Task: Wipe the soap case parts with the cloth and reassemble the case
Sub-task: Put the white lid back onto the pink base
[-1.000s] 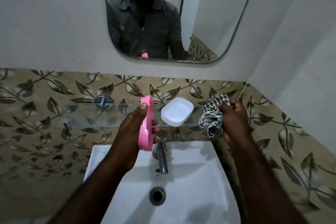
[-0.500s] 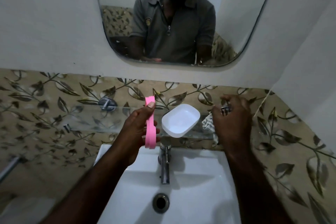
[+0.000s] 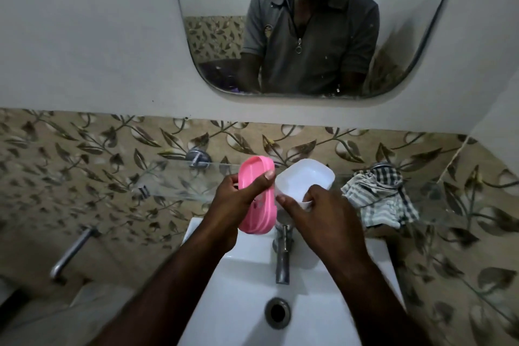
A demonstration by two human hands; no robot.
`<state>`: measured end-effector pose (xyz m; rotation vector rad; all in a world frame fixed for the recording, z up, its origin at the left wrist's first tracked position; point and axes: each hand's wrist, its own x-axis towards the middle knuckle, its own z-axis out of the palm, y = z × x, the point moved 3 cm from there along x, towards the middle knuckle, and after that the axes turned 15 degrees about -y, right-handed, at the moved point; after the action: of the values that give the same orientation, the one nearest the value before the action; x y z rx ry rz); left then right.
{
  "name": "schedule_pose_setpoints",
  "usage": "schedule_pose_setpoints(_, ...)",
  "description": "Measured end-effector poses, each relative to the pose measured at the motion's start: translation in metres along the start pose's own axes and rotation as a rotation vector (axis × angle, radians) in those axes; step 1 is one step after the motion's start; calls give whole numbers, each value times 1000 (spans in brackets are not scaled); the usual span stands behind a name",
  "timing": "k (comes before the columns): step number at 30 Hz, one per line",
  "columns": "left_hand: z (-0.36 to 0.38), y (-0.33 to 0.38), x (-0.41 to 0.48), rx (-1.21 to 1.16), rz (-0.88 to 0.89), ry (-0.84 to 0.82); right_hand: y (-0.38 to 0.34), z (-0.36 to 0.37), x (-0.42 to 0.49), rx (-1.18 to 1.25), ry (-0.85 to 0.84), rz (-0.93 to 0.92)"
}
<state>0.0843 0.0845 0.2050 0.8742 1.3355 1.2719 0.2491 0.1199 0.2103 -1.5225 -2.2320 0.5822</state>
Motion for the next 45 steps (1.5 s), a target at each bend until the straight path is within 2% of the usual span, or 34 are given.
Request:
schedule_pose_setpoints(6, -10, -1, 2, -162, -19, -11, -3, -23, -22, 39, 90, 19)
schedule_pose_setpoints(11, -17, 1, -1, -238, -18, -62, -6, -30, -28, 51, 116, -94)
schedule_pose_setpoints(16, -24, 1, -1, -356, -70, -208, -8, -39, -31, 123, 36, -142)
schedule_pose_setpoints(19, -33, 4, 2, -406, -27, -155, -18, -44, -31, 71, 11, -213)
schedule_pose_setpoints(22, -31, 7, 1, -341, 34, -148, -33, -44, -30, -49, -11, -304)
schedule_pose_setpoints(24, -22, 8, -2, -328, 54, -206, -45, -40, -30, -74, -36, -366)
schedule_pose_setpoints(27, -5, 10, -10, -524, 62, -395, -62, -31, -30, -70, -54, -484)
schedule_pose_setpoints(29, -1, 8, -12, -616, 69, -396, -68, -27, -32, -59, -27, -544)
schedule_pose_setpoints(31, 0, 3, -12, -611, 108, -356, -70, -25, -34, 27, -11, -563)
schedule_pose_setpoints(34, 0, 1, -12, -461, 184, -279, -74, -17, -37, 378, 21, -484)
schedule_pose_setpoints(36, 4, 2, -15, -417, 252, -297, -76, -9, -37, 569, 49, -412)
schedule_pose_setpoints(40, 15, 2, -27, -532, 310, -310, -79, 3, -34, 643, 45, -350)
schedule_pose_setpoints(42, 21, 3, -30, -509, 371, -300, -81, 4, -35, 677, 3, -342)
schedule_pose_setpoints(45, 25, 3, -30, -472, 403, -304, -81, 1, -36, 696, 26, -326)
